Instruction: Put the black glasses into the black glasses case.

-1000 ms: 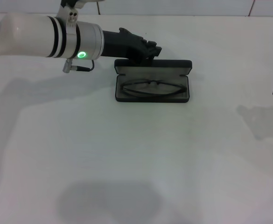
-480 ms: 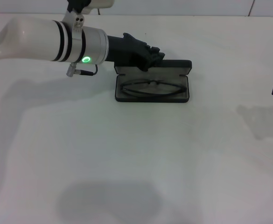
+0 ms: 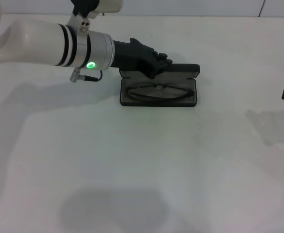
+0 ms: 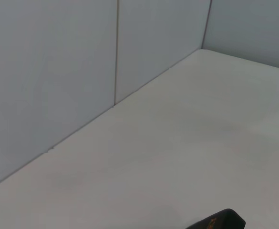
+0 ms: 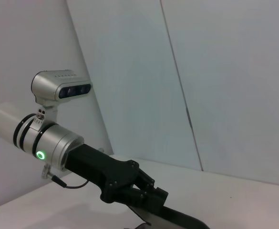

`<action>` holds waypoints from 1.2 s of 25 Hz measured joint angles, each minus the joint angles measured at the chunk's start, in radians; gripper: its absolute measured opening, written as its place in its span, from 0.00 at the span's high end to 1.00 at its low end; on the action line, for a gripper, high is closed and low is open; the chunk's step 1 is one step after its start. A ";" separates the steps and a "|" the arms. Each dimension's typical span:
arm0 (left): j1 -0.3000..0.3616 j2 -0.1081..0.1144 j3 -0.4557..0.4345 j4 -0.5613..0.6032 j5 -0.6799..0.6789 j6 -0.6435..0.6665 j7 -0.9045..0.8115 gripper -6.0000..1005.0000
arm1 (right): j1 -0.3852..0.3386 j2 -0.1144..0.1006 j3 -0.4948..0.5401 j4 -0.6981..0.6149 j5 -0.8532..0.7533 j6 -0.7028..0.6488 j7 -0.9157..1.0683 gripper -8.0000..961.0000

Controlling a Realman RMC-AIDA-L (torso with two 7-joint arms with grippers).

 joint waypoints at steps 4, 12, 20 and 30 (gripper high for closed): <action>0.010 -0.004 0.000 0.002 0.000 0.021 0.003 0.81 | 0.003 0.000 0.000 0.000 0.000 0.000 0.000 0.82; 0.030 -0.009 0.000 0.007 0.000 0.110 0.028 0.80 | 0.017 0.000 0.002 0.002 0.000 0.000 0.000 0.82; 0.056 -0.028 0.002 -0.002 0.039 0.116 0.028 0.79 | 0.031 0.000 -0.003 0.002 0.000 0.000 -0.003 0.81; 0.143 -0.035 -0.006 0.181 -0.017 0.229 0.032 0.77 | 0.027 -0.006 0.001 0.011 0.000 -0.014 -0.012 0.81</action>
